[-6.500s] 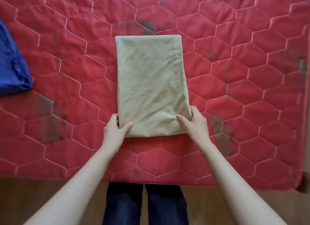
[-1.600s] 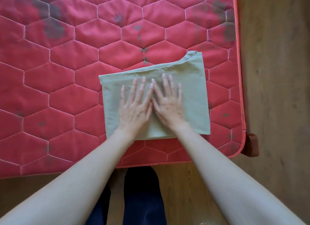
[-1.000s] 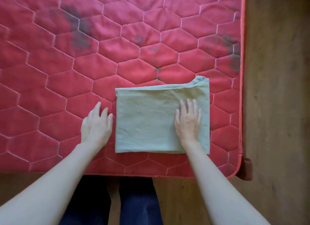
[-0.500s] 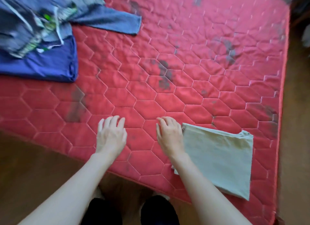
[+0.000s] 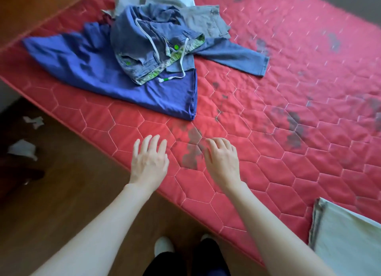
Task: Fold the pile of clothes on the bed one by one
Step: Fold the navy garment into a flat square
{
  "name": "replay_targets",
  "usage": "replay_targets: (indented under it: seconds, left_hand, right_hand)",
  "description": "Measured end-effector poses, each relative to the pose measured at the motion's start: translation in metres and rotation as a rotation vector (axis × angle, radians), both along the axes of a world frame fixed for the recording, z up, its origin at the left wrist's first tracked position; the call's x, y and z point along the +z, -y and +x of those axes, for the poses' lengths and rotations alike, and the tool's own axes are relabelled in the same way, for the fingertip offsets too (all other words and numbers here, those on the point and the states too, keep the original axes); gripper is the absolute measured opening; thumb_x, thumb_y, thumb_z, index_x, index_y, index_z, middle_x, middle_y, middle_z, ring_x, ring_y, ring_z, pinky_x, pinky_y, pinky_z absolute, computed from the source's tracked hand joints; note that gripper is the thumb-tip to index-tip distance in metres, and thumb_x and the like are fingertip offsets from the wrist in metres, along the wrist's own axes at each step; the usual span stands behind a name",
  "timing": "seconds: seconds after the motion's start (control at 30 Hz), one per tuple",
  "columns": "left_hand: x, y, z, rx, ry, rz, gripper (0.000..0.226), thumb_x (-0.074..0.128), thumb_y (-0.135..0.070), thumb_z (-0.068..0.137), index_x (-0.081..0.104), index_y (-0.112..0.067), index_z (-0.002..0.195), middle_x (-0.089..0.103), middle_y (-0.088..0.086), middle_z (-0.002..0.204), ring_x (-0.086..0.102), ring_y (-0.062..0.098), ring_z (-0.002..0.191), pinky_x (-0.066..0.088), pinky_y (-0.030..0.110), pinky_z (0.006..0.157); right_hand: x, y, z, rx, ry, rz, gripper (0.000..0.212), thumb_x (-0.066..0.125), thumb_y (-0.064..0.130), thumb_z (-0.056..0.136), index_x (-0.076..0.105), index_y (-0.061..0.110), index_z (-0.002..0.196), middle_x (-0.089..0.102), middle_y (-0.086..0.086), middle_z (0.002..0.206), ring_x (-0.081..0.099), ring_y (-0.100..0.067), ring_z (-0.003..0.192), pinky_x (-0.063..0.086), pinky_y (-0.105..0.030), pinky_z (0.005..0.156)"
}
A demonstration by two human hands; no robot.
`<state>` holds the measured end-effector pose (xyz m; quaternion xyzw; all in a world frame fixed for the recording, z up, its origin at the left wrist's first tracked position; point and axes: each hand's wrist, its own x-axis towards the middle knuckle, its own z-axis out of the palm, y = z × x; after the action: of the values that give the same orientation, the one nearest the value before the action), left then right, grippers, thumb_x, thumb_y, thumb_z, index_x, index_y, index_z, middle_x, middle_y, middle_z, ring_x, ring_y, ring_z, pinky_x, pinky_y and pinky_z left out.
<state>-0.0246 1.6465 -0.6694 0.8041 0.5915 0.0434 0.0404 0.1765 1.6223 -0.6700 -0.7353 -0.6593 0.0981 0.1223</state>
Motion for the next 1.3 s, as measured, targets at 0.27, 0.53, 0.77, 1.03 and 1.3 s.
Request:
replay_targets:
  seconds: [0.27, 0.53, 0.77, 1.03, 1.3]
  left_hand:
    - [0.002, -0.082, -0.035, 0.035, 0.019, 0.004, 0.041, 0.066, -0.018, 0.082, 0.062, -0.007, 0.121, 0.058, 0.016, 0.127, 0.052, 0.033, 0.122, 0.037, 0.055, 0.104]
    - [-0.054, -0.182, -0.051, -0.103, -0.117, -0.110, 0.058, 0.063, -0.028, 0.086, 0.046, -0.011, 0.140, 0.044, 0.014, 0.144, 0.039, 0.031, 0.135, 0.029, 0.050, 0.109]
    - [-0.112, -0.237, -0.071, -0.213, -0.266, -0.208, 0.066, 0.061, -0.027, 0.089, 0.034, -0.015, 0.148, 0.032, 0.012, 0.154, 0.027, 0.029, 0.143, 0.019, 0.051, 0.114]
    - [-0.136, -0.274, -0.091, -0.330, -0.072, 0.116, 0.019, 0.080, 0.003, 0.067, 0.073, -0.008, 0.081, 0.064, 0.007, 0.068, 0.062, 0.027, 0.057, 0.049, 0.030, 0.041]
    - [-0.122, -0.236, -0.096, -0.374, 0.118, 0.125, 0.014, 0.076, -0.002, 0.076, 0.076, -0.011, 0.087, 0.063, 0.007, 0.066, 0.060, 0.027, 0.051, 0.045, 0.030, 0.040]
  right_hand:
    - [-0.002, -0.089, -0.039, 0.044, 0.013, 0.006, 0.030, 0.048, 0.020, 0.096, 0.062, 0.010, 0.120, 0.063, -0.003, 0.118, 0.050, -0.025, 0.120, 0.034, -0.036, 0.097]
    - [-0.064, -0.168, -0.039, 0.051, 0.069, -0.153, 0.046, 0.053, 0.027, 0.094, 0.050, 0.011, 0.137, 0.047, -0.010, 0.142, 0.035, -0.025, 0.138, 0.028, -0.037, 0.106]
    - [-0.123, -0.197, -0.035, 0.185, 0.184, -0.330, 0.068, 0.066, 0.031, 0.086, 0.039, 0.015, 0.146, 0.038, -0.014, 0.150, 0.028, -0.028, 0.144, 0.017, -0.049, 0.118]
    - [-0.147, -0.216, -0.046, 0.111, 0.207, 0.176, 0.012, 0.076, 0.007, 0.074, 0.072, 0.018, 0.076, 0.064, 0.001, 0.071, 0.067, -0.019, 0.073, 0.054, -0.033, 0.083]
    - [-0.129, -0.168, -0.045, 0.001, 0.197, 0.173, 0.017, 0.078, 0.003, 0.072, 0.071, 0.018, 0.073, 0.056, 0.002, 0.058, 0.056, -0.022, 0.052, 0.052, -0.028, 0.068]
